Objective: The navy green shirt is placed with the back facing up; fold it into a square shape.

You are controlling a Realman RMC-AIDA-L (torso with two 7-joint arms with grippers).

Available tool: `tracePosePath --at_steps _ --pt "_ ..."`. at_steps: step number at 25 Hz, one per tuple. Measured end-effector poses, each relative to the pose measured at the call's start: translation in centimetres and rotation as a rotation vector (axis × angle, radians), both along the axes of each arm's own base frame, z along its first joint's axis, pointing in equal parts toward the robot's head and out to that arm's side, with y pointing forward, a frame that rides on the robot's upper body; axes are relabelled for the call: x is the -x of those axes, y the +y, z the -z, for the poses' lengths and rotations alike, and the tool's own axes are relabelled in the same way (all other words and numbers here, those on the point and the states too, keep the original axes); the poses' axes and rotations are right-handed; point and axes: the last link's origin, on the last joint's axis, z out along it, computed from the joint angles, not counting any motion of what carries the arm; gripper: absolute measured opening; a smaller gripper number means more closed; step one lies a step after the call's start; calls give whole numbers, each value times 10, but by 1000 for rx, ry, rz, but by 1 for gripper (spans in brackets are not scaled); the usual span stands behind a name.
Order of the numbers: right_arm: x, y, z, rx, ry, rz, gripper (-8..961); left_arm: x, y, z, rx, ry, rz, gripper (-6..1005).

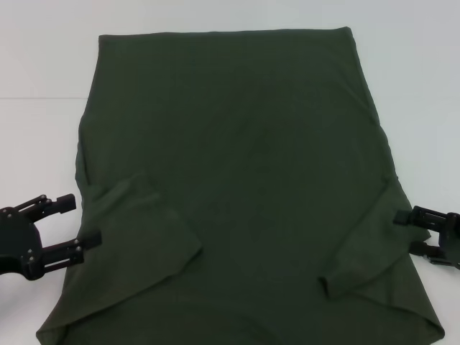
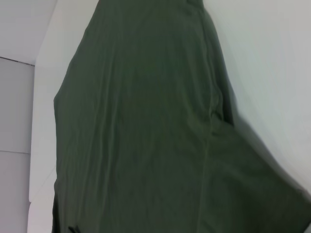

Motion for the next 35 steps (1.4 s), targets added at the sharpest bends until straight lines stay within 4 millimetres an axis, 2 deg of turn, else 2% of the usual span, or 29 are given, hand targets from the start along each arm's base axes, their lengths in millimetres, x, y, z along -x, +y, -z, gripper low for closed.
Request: tracePosePath --at_steps 21,30,35 --pt "17 18 4 -7 8 -43 917 0 2 0 -6 4 -6 832" --pt "37 35 11 -10 10 -92 917 0 4 -2 -15 3 -6 833" --pt "56 49 18 -12 11 -141 916 0 4 -3 -15 4 -6 832"
